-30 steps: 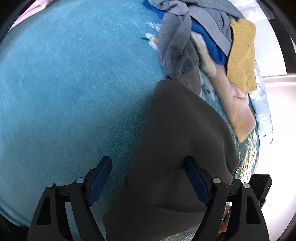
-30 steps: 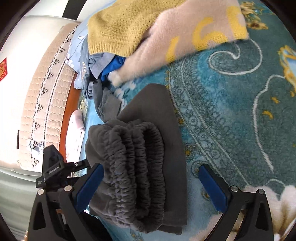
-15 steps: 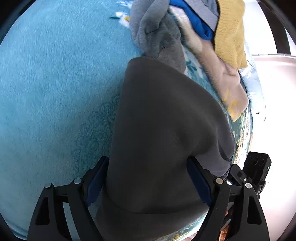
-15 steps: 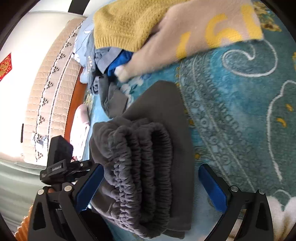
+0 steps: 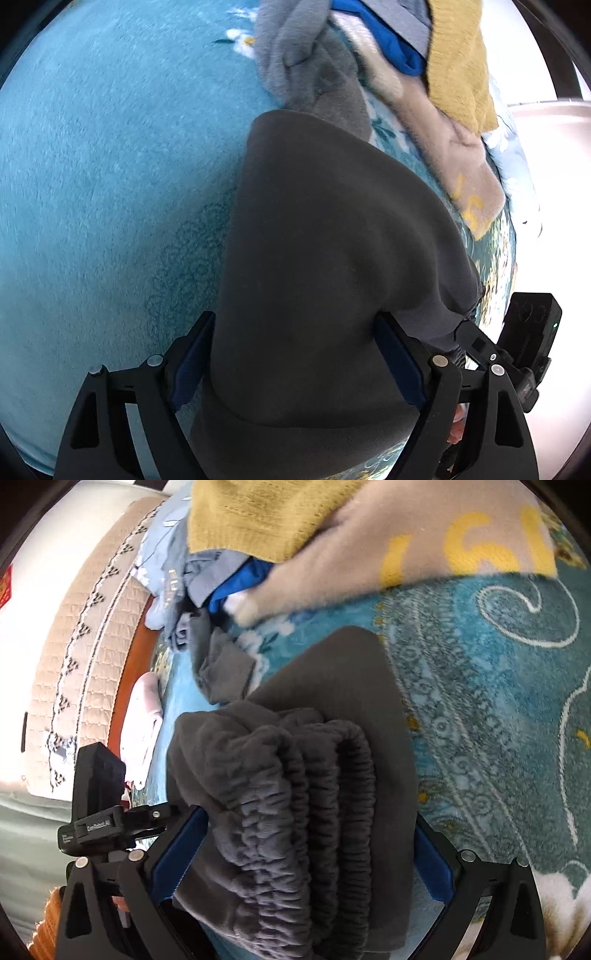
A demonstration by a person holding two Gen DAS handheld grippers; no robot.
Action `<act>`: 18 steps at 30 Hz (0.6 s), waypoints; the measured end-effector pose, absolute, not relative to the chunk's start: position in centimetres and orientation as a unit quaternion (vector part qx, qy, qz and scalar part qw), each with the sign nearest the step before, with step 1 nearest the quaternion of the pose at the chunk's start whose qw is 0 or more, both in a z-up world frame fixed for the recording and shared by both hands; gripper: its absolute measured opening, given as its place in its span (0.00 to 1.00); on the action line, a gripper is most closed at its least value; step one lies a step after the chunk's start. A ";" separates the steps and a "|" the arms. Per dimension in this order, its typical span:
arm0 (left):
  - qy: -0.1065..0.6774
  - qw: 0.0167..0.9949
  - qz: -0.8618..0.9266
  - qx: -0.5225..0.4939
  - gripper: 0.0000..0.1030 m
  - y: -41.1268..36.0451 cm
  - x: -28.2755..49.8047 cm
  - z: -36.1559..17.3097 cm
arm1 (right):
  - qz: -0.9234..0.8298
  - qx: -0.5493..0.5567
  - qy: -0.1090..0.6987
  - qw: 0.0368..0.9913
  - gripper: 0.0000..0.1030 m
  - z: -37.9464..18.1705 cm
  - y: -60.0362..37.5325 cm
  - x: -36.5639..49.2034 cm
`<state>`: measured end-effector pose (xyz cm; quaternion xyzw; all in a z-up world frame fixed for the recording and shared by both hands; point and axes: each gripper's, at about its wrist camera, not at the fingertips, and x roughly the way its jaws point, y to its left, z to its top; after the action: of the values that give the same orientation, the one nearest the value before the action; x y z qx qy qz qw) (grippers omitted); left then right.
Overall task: Fold clothes
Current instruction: 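Carry the folded sweatpants with both grippers toward the pink blanket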
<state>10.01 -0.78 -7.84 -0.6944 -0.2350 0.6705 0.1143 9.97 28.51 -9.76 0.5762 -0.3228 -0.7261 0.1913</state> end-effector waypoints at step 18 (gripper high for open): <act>-0.239 0.155 0.744 -0.604 0.57 -2.4 11.9 -1.5 | -0.765 0.533 -0.280 0.227 0.95 -2.0 26.2 10.1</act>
<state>11.94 -2.35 -1.48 -0.6040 -0.2387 0.7444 0.1548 10.11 26.24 -2.03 0.5333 -0.2801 -0.7653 0.2269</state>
